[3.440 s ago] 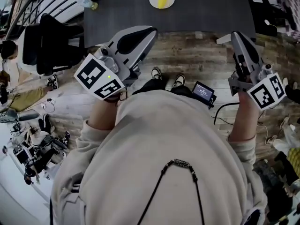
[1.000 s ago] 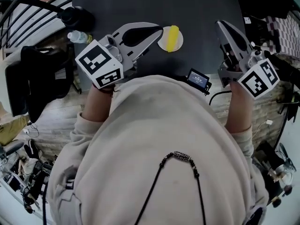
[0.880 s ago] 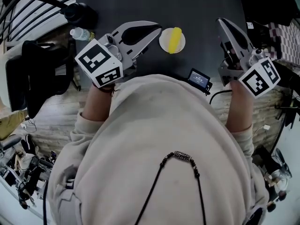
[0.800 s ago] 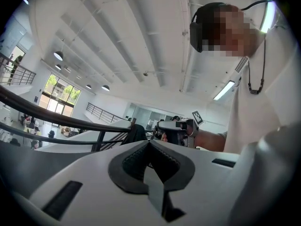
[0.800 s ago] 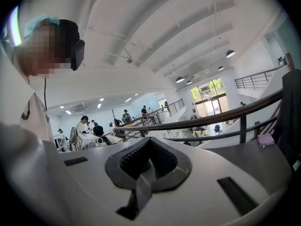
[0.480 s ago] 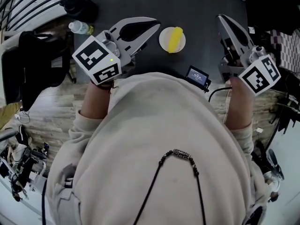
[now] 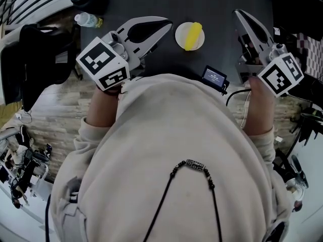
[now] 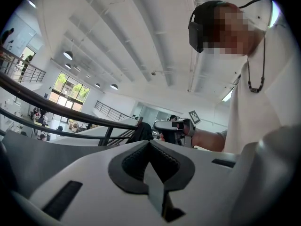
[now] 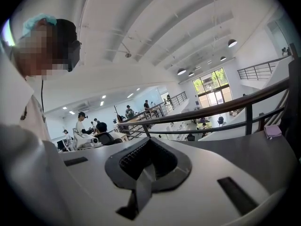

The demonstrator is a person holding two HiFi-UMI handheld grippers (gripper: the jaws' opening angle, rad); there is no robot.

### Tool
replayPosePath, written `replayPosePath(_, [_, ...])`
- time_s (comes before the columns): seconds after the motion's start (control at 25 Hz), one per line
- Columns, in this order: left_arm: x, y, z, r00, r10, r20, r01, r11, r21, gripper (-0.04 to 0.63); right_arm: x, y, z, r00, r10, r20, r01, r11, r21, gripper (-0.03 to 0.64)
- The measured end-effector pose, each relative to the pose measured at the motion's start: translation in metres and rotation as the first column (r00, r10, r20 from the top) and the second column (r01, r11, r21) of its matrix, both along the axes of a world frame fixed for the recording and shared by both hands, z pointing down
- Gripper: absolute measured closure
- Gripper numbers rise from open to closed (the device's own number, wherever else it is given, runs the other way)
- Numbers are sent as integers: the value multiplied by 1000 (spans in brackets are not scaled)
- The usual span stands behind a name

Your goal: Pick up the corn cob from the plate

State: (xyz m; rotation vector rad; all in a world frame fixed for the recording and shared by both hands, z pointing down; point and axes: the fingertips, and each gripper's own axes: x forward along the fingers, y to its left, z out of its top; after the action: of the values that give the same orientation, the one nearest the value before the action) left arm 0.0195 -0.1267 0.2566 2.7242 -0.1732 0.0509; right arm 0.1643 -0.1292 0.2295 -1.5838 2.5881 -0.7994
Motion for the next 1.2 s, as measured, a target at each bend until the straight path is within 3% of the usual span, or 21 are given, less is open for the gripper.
replayPosePath(0.52, [2,16,6,999,-41,19,41,999,-27,591,3,1,10,999,-41,-12,41,999,-25,603])
replayPosePath(0.68, [6,23,7,998,-52,29,53,998,-30,591,7,5,17,999,-47,21,48,998,-37,603])
replayPosePath(1.2, [9,28,15,999,-32,41,34,998,-54,591,12,6,42,999,-27,35,30,996,-89,603])
